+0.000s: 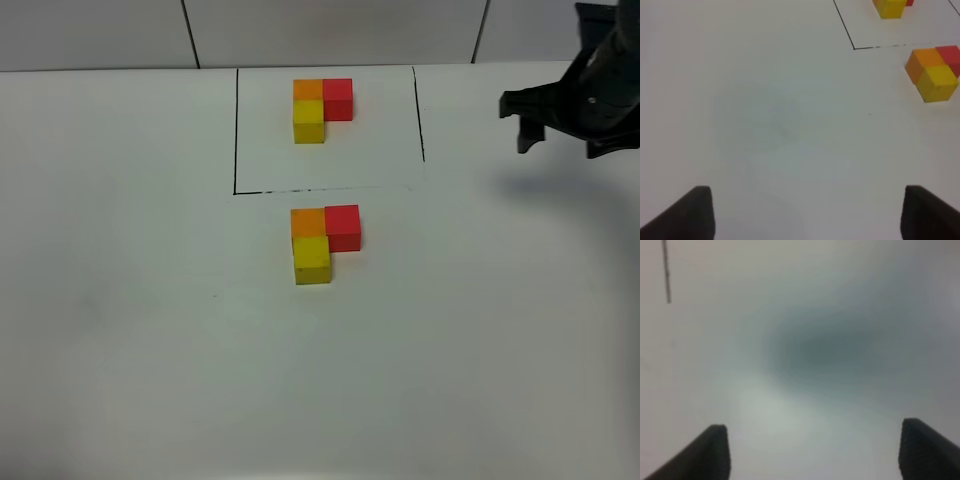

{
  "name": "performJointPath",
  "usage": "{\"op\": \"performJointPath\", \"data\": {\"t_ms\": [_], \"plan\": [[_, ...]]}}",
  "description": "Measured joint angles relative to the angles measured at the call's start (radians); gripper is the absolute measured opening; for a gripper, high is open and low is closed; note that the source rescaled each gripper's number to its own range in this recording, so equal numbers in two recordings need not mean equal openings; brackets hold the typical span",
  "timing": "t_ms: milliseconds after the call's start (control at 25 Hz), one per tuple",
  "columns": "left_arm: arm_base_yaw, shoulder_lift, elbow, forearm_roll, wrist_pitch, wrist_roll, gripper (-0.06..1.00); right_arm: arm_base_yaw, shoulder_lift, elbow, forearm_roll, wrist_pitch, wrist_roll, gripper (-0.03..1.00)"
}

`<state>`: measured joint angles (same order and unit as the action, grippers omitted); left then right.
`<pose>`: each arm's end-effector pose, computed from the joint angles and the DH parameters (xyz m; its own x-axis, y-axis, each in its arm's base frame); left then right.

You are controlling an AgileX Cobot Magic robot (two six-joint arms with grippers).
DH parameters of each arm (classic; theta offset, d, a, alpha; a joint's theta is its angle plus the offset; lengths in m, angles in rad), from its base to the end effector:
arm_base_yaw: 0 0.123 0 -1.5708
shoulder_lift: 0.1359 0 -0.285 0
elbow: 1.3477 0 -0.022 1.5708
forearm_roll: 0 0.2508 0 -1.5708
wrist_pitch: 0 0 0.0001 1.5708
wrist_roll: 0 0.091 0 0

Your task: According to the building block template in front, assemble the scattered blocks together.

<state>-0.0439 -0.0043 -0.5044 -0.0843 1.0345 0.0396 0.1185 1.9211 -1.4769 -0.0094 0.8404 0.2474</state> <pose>-0.0054 -0.0064 0.2809 -0.4232 0.0150 -0.9059 0.1078 0.9936 -0.0339 0.4062 0.0477 0.2232 -0.9254 0.1303 -0.3558 0.1084 0.9908 0.0808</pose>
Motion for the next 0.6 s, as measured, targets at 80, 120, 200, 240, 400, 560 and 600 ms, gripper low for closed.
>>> {"op": "performJointPath", "data": {"t_ms": [80,120,200,240,400,560,600], "plan": [[0.0,0.0,0.0,0.0,0.0,0.0,0.79,-0.037,-0.051,0.028,-0.013,0.006,-0.032,0.54],[0.0,0.0,0.0,0.0,0.0,0.0,0.79,-0.05,-0.082,0.051,-0.023,0.003,-0.046,0.56],[0.0,0.0,0.0,0.0,0.0,0.0,0.79,-0.073,-0.149,0.104,-0.035,-0.008,-0.063,0.62],[0.0,0.0,0.0,0.0,0.0,0.0,0.79,-0.081,-0.187,0.136,-0.043,-0.018,-0.073,0.66],[0.0,0.0,0.0,0.0,0.0,0.0,0.79,-0.12,-0.348,0.28,-0.05,-0.05,-0.085,0.8],[0.0,0.0,0.0,0.0,0.0,0.0,0.79,-0.134,-0.54,0.427,-0.055,-0.064,-0.086,0.85],[0.0,0.0,0.0,0.0,0.0,0.0,0.79,-0.134,-0.598,0.455,-0.055,-0.064,-0.087,0.85]]}}
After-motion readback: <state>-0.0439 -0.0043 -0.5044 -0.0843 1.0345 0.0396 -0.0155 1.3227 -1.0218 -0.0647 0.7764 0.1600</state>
